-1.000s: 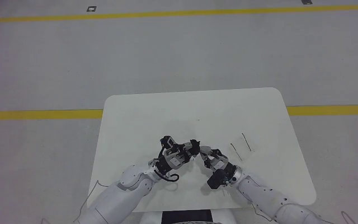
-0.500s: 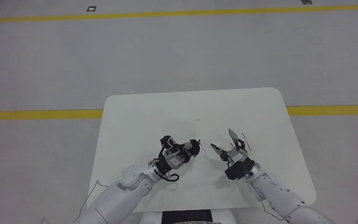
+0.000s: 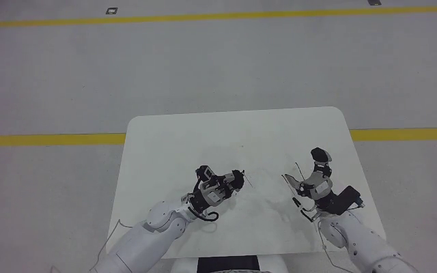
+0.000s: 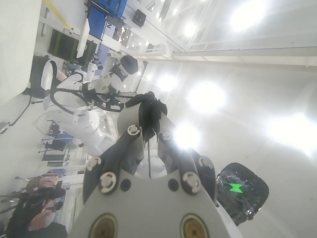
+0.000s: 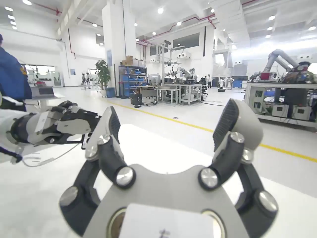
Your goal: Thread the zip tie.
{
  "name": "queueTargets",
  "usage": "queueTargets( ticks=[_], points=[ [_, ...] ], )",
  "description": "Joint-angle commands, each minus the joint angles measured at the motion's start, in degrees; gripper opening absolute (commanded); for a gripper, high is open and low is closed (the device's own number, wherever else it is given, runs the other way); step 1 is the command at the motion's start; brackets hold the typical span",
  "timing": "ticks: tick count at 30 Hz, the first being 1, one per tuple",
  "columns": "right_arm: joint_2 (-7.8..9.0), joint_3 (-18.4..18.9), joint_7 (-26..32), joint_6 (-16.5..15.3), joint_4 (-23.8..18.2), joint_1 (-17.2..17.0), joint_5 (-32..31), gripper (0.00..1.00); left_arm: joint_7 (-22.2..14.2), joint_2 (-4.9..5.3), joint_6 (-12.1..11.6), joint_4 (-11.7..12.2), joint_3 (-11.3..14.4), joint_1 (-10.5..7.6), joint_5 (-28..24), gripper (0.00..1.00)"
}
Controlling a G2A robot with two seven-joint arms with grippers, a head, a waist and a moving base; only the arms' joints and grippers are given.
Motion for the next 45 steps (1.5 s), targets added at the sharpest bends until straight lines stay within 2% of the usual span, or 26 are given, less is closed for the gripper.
queueTargets(
  ticks=[1, 2, 3, 4, 7, 10, 15, 24, 26, 30, 33, 37, 38, 45],
  points=[
    [0.00, 0.0, 0.0, 0.4, 0.0, 0.0, 0.1, 1.00, 0.0, 0.00, 0.0, 0.0, 0.0, 0.00, 0.0, 0.00],
    [0.00, 0.0, 0.0, 0.4, 0.0, 0.0, 0.1, 1.00, 0.0, 0.00, 0.0, 0.0, 0.0, 0.00, 0.0, 0.00],
    [-0.18, -0.4, 0.2, -1.7, -0.8, -0.2, 1.9, 1.00, 0.0, 0.00, 0.0, 0.0, 0.0, 0.00, 0.0, 0.00],
    [-0.43, -0.4, -0.7, -6.0, -1.0, -0.4, 6.2, 1.00, 0.0, 0.00, 0.0, 0.0, 0.0, 0.00, 0.0, 0.00],
    [-0.55, 1.2, -2.6, -12.2, 0.8, -0.6, 11.2, 1.00, 0.0, 0.00, 0.0, 0.0, 0.0, 0.00, 0.0, 0.00],
    [-0.16, -0.1, -3.2, -12.2, -1.3, -1.5, 17.2, 1.00, 0.0, 0.00, 0.0, 0.0, 0.0, 0.00, 0.0, 0.00],
    [2.75, -4.7, -2.4, -12.2, -5.6, -0.5, 26.6, 1.00, 0.0, 0.00, 0.0, 0.0, 0.0, 0.00, 0.0, 0.00],
    [2.97, -5.0, -2.5, -12.2, -5.9, -0.4, 27.1, 1.00, 0.0, 0.00, 0.0, 0.0, 0.0, 0.00, 0.0, 0.00],
    [2.97, -5.0, -2.5, -12.2, -5.9, -0.4, 27.1, 1.00, 0.0, -0.11, 0.9, -0.6, 0.2, 0.04, -0.9, 0.00],
    [2.97, -5.0, -2.5, -12.2, -5.9, -0.4, 27.1, 1.00, -6.0, -0.24, 3.5, -0.9, 0.3, 0.11, -5.6, 0.00],
    [2.97, -5.0, -2.5, -12.2, -5.9, -0.4, 27.1, 1.00, -11.8, -0.31, 6.6, 0.3, 0.4, -0.35, -9.2, 0.00],
    [2.97, -5.0, -2.5, -12.2, -5.9, -0.4, 27.1, 1.00, -17.4, -0.52, 10.1, 1.5, 1.5, -0.89, -11.3, 0.00],
    [2.97, -5.0, -2.5, -12.2, -5.9, -0.4, 27.1, 1.00, -18.0, -0.57, 10.7, 1.8, 1.8, -1.13, -11.0, 0.00],
    [2.97, -5.0, -2.5, -12.2, -5.9, -0.4, 27.1, 1.00, -18.0, -0.57, 10.7, 1.8, 1.8, -1.13, -11.0, 0.00]
  ],
)
